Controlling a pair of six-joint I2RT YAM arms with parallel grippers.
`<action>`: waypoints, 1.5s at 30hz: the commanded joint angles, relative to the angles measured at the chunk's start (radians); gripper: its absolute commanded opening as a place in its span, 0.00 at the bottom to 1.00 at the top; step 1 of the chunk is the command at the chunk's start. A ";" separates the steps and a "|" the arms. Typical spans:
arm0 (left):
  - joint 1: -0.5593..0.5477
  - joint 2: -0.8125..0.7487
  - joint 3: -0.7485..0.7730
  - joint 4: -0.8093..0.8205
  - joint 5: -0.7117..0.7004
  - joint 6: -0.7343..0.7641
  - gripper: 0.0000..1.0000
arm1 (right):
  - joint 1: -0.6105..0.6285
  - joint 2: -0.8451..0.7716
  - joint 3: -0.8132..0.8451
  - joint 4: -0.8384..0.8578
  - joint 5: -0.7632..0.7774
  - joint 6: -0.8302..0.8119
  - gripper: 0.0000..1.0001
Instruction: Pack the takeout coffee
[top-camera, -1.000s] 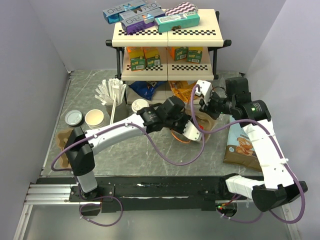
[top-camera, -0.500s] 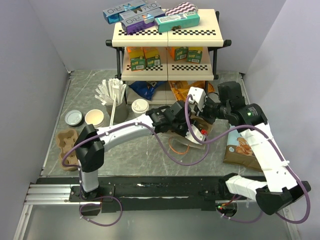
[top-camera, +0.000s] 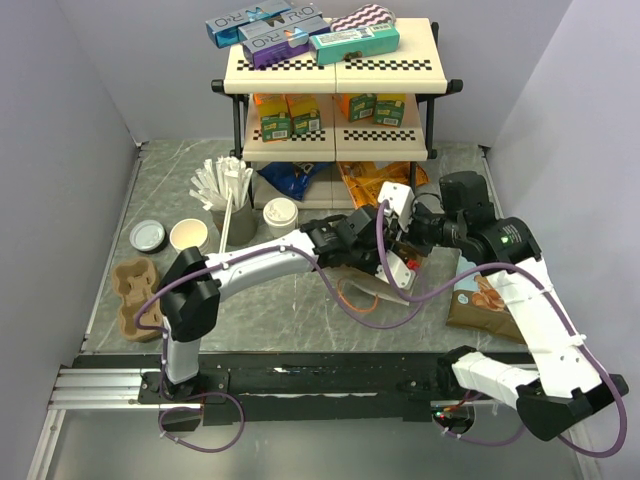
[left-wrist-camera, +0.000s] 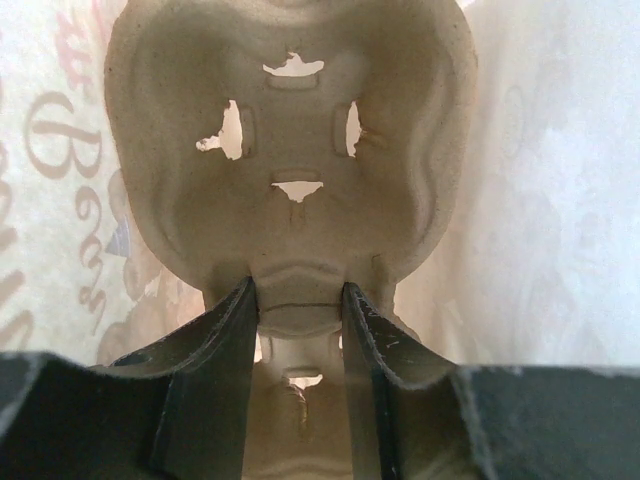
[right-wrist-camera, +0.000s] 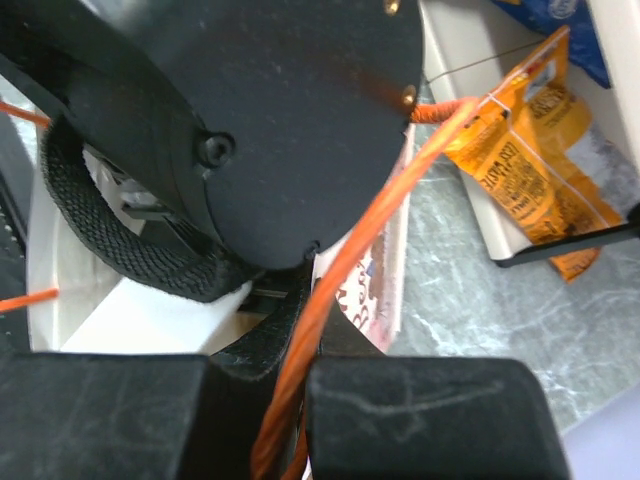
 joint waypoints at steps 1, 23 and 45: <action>-0.014 0.007 0.001 0.065 -0.008 0.012 0.01 | 0.013 -0.031 -0.025 0.001 -0.056 0.039 0.00; -0.016 0.051 -0.125 0.247 -0.079 0.032 0.01 | 0.016 -0.066 -0.028 -0.037 -0.169 0.064 0.00; -0.008 0.064 -0.143 0.294 -0.081 -0.014 0.34 | 0.015 -0.051 -0.023 -0.057 -0.200 0.065 0.00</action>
